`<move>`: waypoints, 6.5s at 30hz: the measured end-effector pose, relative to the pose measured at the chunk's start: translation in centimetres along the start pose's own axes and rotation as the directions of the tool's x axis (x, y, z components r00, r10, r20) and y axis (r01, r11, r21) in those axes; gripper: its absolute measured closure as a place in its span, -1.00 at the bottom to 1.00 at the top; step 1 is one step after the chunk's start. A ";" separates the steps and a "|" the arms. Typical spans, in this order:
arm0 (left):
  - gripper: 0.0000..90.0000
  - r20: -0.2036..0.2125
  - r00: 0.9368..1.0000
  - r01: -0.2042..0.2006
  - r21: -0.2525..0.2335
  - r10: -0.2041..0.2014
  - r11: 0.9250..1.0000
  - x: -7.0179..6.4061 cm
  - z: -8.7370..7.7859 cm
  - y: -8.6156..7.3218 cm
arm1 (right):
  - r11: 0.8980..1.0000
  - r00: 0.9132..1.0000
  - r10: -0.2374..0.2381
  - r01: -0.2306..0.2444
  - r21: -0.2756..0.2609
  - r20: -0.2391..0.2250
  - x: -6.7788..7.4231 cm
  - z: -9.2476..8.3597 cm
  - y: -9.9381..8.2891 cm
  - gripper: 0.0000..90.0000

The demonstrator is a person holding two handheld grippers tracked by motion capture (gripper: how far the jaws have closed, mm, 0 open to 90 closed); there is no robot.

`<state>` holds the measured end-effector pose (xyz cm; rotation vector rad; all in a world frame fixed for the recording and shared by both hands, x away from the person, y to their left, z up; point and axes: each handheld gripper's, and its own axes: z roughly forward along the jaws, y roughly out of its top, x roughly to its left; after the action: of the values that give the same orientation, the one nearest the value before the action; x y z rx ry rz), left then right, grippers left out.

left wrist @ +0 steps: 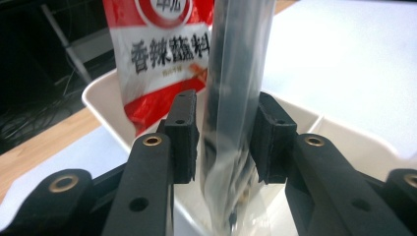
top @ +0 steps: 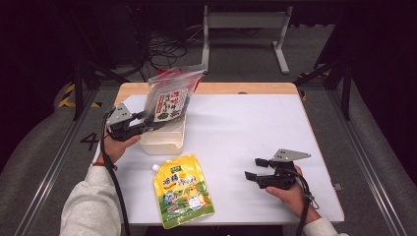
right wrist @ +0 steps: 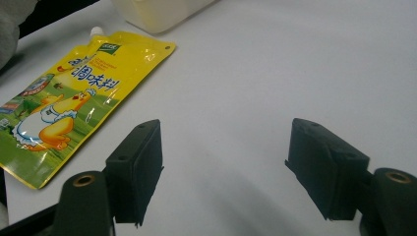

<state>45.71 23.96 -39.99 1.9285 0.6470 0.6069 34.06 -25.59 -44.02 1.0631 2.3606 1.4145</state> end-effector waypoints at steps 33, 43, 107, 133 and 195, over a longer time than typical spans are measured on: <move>0.61 -0.007 0.997 -0.081 0.138 0.083 0.987 0.8 1.6 -0.8 | 0.999 1.000 -0.005 0.006 0.041 -0.022 0.3 1.2 0.0 -0.35; 0.55 -0.007 1.000 -0.019 0.125 0.020 0.992 0.7 1.4 -0.8 | 0.999 0.999 -0.013 0.014 0.047 -0.030 0.6 1.4 0.1 -0.36; -0.69 0.165 0.958 0.182 0.286 -0.235 0.941 -9.6 -5.1 -7.9 | 0.937 0.917 -0.312 0.341 0.083 -0.248 9.6 5.1 1.6 0.85; -0.68 0.422 0.809 0.254 0.378 -0.410 0.890 -11.9 -2.3 -7.0 | 0.869 0.845 -0.363 0.460 0.185 -0.393 13.9 8.1 -0.3 1.00; 0.97 0.351 0.936 0.085 -0.166 -0.022 0.982 -10.5 -8.1 1.0 | 0.988 0.987 -0.145 0.149 0.051 -0.062 5.6 3.5 2.1 0.22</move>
<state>32.81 21.79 -37.30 1.7836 0.4030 0.2665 32.70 -18.86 -43.07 0.8514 2.4757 1.3521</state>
